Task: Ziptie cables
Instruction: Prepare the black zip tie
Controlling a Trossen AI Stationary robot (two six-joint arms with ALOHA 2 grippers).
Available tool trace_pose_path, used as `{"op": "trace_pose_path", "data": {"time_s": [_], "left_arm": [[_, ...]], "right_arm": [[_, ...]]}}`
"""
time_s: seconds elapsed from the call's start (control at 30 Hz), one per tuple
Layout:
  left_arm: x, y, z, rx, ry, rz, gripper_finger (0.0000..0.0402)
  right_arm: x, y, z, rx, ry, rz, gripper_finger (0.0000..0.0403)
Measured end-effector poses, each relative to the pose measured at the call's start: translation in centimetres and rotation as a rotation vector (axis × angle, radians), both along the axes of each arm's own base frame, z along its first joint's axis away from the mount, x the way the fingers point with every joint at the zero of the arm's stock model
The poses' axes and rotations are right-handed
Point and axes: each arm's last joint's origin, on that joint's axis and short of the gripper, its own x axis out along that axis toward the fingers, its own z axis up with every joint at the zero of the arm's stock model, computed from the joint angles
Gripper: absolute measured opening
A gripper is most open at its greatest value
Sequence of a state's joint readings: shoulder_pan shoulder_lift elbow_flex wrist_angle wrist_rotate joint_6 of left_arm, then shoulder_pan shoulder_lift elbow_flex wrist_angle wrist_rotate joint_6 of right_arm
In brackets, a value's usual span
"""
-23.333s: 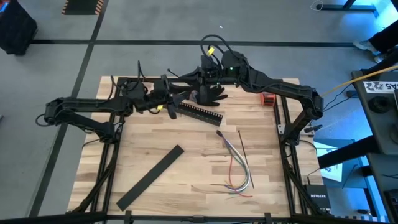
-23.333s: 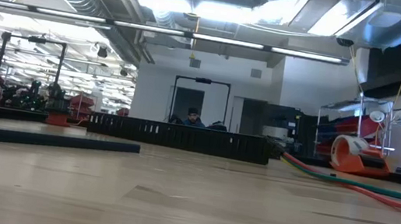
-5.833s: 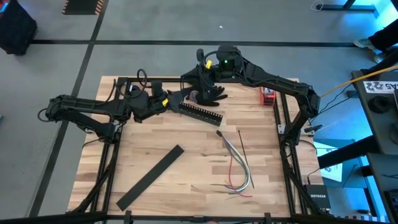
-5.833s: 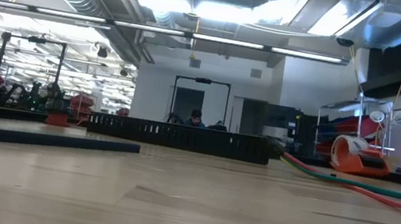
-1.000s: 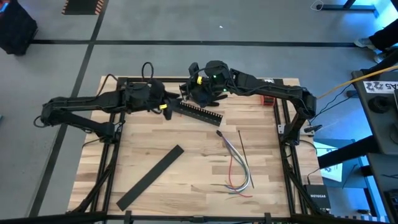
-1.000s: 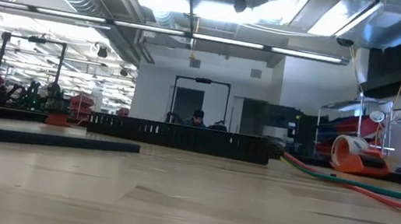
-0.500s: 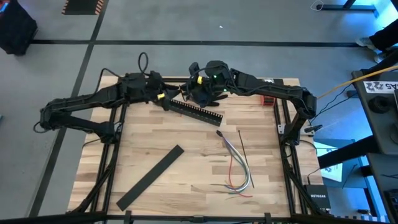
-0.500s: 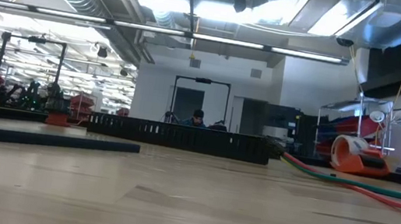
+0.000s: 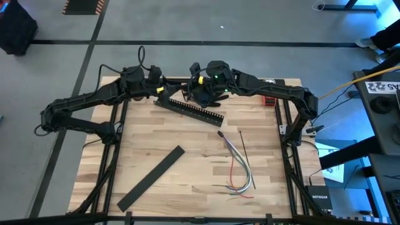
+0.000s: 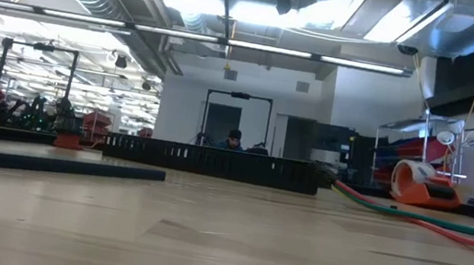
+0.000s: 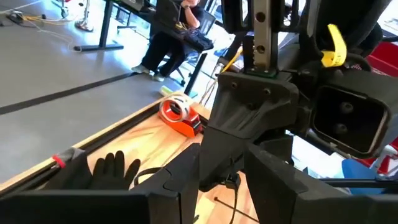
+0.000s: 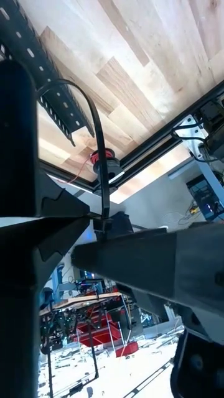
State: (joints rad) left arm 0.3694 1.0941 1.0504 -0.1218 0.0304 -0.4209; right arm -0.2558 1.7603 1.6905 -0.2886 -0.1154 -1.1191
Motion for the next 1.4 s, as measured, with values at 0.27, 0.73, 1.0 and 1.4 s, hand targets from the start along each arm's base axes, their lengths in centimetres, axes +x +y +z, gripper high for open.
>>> {"op": "trace_pose_path", "data": {"time_s": [0.27, 0.73, 1.0, 1.4], "left_arm": [[1.3, 0.4, -0.7, 0.004, 0.007, -0.036, 0.0098], [1.1, 0.5, -0.3, 0.198, 0.045, -0.077, 0.0001], [0.2, -0.2, 3.1, 0.511, 0.174, -0.001, 0.0], [-2.6, 0.8, 6.5, 0.659, 0.22, 0.154, 0.0001]], "right_arm": [[-0.1, 0.0, -0.1, 0.002, 0.009, -0.001, 0.0], [-0.1, -0.1, 0.0, 0.101, -0.007, -0.012, 0.0], [1.2, -0.9, -2.4, 0.607, 0.046, -0.009, 0.0], [2.1, -1.4, -6.7, 0.616, 0.228, -0.169, 0.0]]}}
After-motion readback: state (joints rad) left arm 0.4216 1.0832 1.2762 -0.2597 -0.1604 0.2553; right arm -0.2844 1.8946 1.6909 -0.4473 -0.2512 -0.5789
